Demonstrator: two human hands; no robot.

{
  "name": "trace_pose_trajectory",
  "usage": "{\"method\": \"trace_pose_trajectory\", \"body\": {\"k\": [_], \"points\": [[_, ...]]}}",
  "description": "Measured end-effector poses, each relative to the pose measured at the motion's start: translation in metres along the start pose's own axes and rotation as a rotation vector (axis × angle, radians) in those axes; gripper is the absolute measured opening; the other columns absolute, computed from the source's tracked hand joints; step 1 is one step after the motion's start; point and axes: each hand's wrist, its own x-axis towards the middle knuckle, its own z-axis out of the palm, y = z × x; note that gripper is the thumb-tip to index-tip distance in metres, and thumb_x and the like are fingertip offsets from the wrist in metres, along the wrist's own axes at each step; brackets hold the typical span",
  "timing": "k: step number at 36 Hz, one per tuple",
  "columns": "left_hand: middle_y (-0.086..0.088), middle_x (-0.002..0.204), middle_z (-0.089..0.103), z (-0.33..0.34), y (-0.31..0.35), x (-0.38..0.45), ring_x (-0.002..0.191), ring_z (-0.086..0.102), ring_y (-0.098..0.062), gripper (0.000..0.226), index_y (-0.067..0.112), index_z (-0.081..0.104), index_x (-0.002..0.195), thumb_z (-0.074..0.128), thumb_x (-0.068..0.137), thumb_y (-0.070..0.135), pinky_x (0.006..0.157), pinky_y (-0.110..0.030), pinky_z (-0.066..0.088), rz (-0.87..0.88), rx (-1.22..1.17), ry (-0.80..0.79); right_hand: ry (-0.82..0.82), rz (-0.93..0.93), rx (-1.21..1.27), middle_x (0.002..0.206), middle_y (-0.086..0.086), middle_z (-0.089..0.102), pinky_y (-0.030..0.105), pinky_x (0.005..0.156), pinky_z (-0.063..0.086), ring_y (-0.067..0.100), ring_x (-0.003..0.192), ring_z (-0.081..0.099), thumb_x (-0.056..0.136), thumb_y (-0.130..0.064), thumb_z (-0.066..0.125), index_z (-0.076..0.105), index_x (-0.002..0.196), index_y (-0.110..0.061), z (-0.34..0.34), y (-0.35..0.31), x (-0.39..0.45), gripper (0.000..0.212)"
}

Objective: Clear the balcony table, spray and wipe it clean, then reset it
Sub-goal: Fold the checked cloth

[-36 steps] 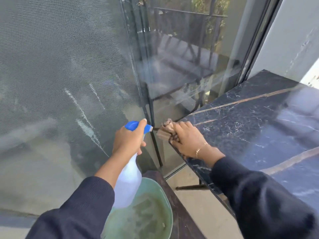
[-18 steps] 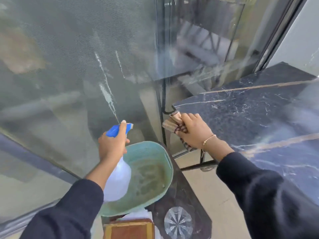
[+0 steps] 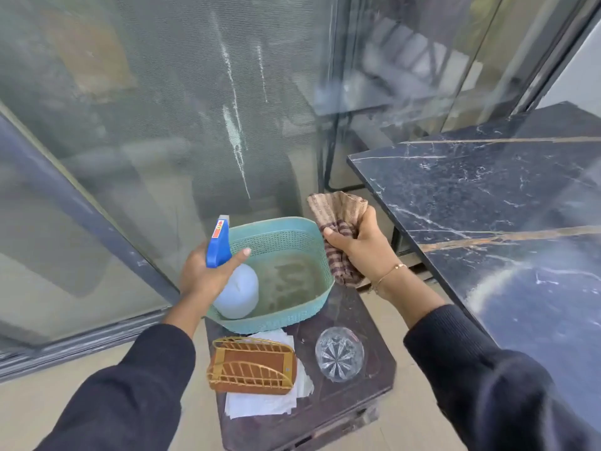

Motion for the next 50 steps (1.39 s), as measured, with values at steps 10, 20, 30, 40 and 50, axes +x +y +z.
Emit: {"method": "trace_pose_trajectory", "body": {"k": [10,20,30,40,50], "points": [[-0.008,0.124,0.061,-0.033,0.035,-0.016,0.091,0.058,-0.021,0.046,0.012,0.056,0.124,0.073,0.082,0.022,0.085,-0.029,0.044,0.051,-0.166,-0.107,-0.025,0.045,0.054,0.12,0.01,0.054,0.038,0.099,0.048,0.023,0.108,0.057,0.079,-0.019,0.071,0.041,0.11,-0.018,0.02,-0.036,-0.006,0.043],[-0.008,0.121,0.062,-0.116,0.189,-0.051,0.113,0.058,-0.022,0.037,0.011,0.06,0.122,0.066,0.088,0.025,0.097,-0.032,0.044,0.311,-0.233,-0.196,-0.03,-0.233,-0.669,0.117,0.017,0.046,0.031,0.098,0.031,0.032,0.119,0.041,0.095,-0.022,0.048,0.051,0.102,-0.008,0.017,-0.192,-0.021,0.016],[-0.006,0.134,0.053,-0.229,0.276,-0.105,0.122,0.049,-0.02,0.071,0.015,0.044,0.137,0.079,0.076,0.028,0.098,-0.029,0.04,0.533,-0.143,-0.212,-0.032,-0.59,-0.844,0.104,0.024,0.058,0.035,0.08,0.038,0.031,0.095,0.055,0.095,-0.013,0.048,0.034,0.093,-0.006,-0.03,-0.362,-0.064,0.015],[0.013,0.1,0.065,-0.282,0.325,-0.112,0.091,0.062,-0.004,0.039,0.029,0.056,0.103,0.081,0.074,0.024,0.067,-0.012,0.043,0.606,-0.292,-0.352,-0.051,-0.774,-0.786,0.072,-0.006,0.04,0.004,0.057,0.033,0.011,0.071,0.038,0.092,-0.018,0.054,0.035,0.082,-0.01,-0.041,-0.475,-0.099,0.023],[-0.016,0.151,0.035,-0.288,0.3,-0.091,0.129,0.044,-0.039,0.105,0.03,0.019,0.151,0.039,0.064,0.085,0.102,-0.058,0.037,0.107,-0.326,-0.75,0.11,-0.747,-0.676,0.08,-0.001,0.045,0.031,0.074,0.033,0.015,0.081,0.041,0.096,-0.024,0.048,0.033,0.088,-0.01,-0.036,-0.508,-0.097,0.022]]}}
